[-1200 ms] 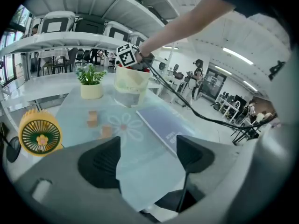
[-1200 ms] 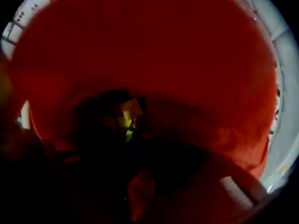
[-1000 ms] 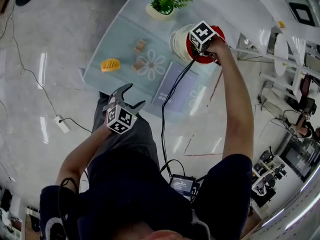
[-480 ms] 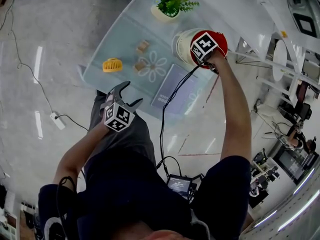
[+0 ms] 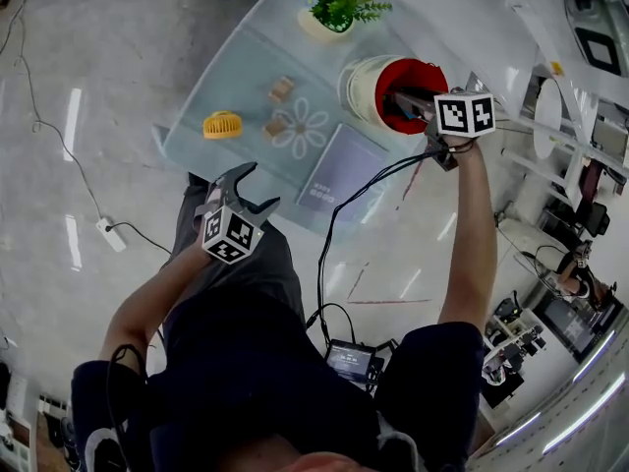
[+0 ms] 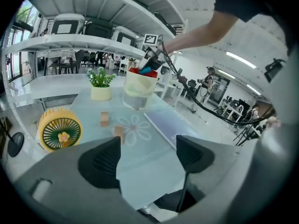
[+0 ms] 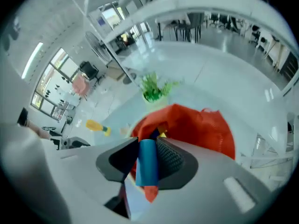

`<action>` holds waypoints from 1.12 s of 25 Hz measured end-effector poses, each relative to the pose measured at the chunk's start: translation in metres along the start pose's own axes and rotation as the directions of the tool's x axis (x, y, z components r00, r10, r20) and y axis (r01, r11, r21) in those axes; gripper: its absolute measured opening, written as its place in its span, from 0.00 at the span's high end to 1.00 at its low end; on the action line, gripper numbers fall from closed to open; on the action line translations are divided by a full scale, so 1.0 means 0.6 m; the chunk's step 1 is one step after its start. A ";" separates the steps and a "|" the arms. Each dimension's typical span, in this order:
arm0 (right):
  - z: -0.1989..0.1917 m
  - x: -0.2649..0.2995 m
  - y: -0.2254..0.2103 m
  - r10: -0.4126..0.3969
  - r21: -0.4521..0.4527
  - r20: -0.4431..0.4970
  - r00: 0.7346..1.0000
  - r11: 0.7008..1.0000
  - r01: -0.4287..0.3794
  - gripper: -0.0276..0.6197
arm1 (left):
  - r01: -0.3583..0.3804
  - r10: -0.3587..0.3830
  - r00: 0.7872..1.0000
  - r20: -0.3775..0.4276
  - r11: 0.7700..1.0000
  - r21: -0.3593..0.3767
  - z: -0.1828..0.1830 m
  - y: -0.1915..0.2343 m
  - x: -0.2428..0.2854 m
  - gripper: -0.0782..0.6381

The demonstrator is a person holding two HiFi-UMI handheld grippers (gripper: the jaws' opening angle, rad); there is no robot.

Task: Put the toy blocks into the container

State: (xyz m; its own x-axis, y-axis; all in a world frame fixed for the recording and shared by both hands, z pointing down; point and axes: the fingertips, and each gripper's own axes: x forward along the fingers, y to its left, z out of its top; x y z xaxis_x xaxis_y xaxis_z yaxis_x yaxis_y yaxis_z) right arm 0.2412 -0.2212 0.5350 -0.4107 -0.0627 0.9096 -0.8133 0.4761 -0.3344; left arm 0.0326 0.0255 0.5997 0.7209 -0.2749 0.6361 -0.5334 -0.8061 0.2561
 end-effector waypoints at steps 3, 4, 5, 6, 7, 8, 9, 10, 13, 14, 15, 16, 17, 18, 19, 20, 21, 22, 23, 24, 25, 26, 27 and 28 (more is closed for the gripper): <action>0.044 -0.086 0.058 0.008 -0.026 0.182 0.983 1.000 -0.003 0.77 | 0.013 -0.014 1.000 0.013 1.000 0.028 0.007 -0.009 -0.019 0.35; 0.058 -0.104 0.088 0.032 -0.042 0.232 0.972 0.999 -0.023 0.77 | 0.016 -0.016 1.000 0.013 0.999 0.036 0.007 -0.011 -0.025 0.35; 0.072 -0.115 0.121 0.065 -0.068 0.274 0.959 0.997 -0.048 0.77 | 0.018 -0.019 1.000 0.013 0.999 0.041 0.006 -0.013 -0.029 0.35; 0.084 -0.117 0.156 0.098 -0.102 0.304 0.948 0.992 -0.070 0.77 | 0.021 -0.022 1.000 0.014 0.999 0.043 0.006 -0.015 -0.033 0.35; 0.095 -0.106 0.189 0.122 -0.140 0.321 0.939 0.987 -0.080 0.77 | 0.024 -0.025 1.000 0.014 0.999 0.045 0.005 -0.018 -0.037 0.35; 0.104 -0.084 0.216 0.127 -0.173 0.326 0.937 0.982 -0.073 0.77 | 0.025 -0.026 1.000 0.012 0.999 0.046 0.003 -0.019 -0.040 0.35; 0.110 -0.051 0.235 0.111 -0.198 0.324 0.939 0.979 -0.047 0.77 | 0.024 -0.025 1.000 0.010 0.999 0.049 0.002 -0.021 -0.045 0.35; 0.114 -0.010 0.246 0.078 -0.217 0.316 0.945 0.976 -0.008 0.77 | 0.022 -0.023 1.000 0.008 0.998 0.052 0.000 -0.022 -0.049 0.35; 0.106 0.129 0.241 -0.088 -0.261 0.246 0.965 0.953 0.153 0.76 | 0.013 -0.014 1.000 0.007 0.998 0.061 -0.001 -0.027 -0.063 0.35; 0.096 0.169 0.227 -0.163 -0.279 0.213 0.963 0.935 0.220 0.76 | 0.010 -0.011 1.000 0.009 0.998 0.060 -0.001 -0.028 -0.067 0.35; 0.086 0.201 0.212 -0.219 -0.284 0.195 0.956 0.920 0.269 0.76 | 0.007 -0.008 1.000 0.012 0.998 0.056 -0.002 -0.030 -0.073 0.35; 0.082 0.224 0.204 -0.237 -0.266 0.199 0.951 0.921 0.285 0.76 | 0.004 -0.004 1.000 0.015 0.999 0.050 -0.006 -0.031 -0.081 0.35; 0.087 0.240 0.203 -0.219 -0.232 0.222 0.950 0.935 0.270 0.76 | 0.000 -0.001 1.000 0.016 0.999 0.044 -0.011 -0.031 -0.089 0.35; 0.102 0.251 0.209 -0.189 -0.204 0.256 0.948 0.948 0.244 0.76 | -0.003 0.002 1.000 0.015 0.999 0.038 -0.019 -0.030 -0.096 0.35; 0.124 0.260 0.216 -0.163 -0.196 0.294 0.942 0.954 0.226 0.76 | -0.006 0.005 1.000 0.012 0.999 0.034 -0.026 -0.027 -0.101 0.36; 0.150 0.269 0.226 -0.140 -0.209 0.327 0.935 0.954 0.216 0.76 | -0.008 0.008 1.000 0.008 1.000 0.030 -0.034 -0.025 -0.105 0.36; 0.174 0.281 0.239 -0.114 -0.234 0.346 0.931 0.951 0.204 0.76 | -0.009 0.009 1.000 0.002 1.000 0.027 -0.041 -0.025 -0.108 0.36; 0.192 0.298 0.254 -0.085 -0.262 0.346 0.934 0.947 0.183 0.76 | -0.009 0.009 1.000 -0.003 1.000 0.024 -0.046 -0.027 -0.112 0.36; 0.203 0.318 0.269 -0.059 -0.292 0.331 0.942 0.943 0.162 0.76 | -0.009 0.009 1.000 -0.006 1.000 0.023 -0.051 -0.030 -0.115 0.36; 0.210 0.339 0.281 -0.047 -0.324 0.308 0.950 0.934 0.152 0.76 | -0.009 0.009 1.000 -0.007 1.000 0.024 -0.054 -0.033 -0.120 0.36; 0.212 0.358 0.288 -0.052 -0.361 0.281 0.958 0.919 0.156 0.76 | -0.009 0.009 1.000 -0.006 1.000 0.025 -0.056 -0.035 -0.124 0.36; 0.209 0.375 0.289 -0.072 -0.399 0.251 0.965 0.901 0.171 0.76 | -0.010 0.010 1.000 -0.004 1.000 0.024 -0.059 -0.036 -0.129 0.36; 0.203 0.390 0.287 -0.096 -0.431 0.222 0.970 0.883 0.186 0.76 | -0.013 0.013 1.000 -0.003 1.000 0.022 -0.062 -0.037 -0.134 0.36; 0.197 0.400 0.284 -0.114 -0.450 0.203 0.973 0.871 0.196 0.75 | -0.018 0.018 1.000 -0.001 1.000 0.019 -0.066 -0.036 -0.140 0.36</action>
State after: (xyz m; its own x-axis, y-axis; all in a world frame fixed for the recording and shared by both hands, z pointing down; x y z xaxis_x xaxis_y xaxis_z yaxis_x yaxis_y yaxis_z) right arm -0.0444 -0.2587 0.6673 -0.3908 -0.2932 0.8725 -0.6032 0.7976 -0.0022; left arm -0.0341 0.0864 0.5693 0.7108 -0.2883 0.6416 -0.5375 -0.8110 0.2311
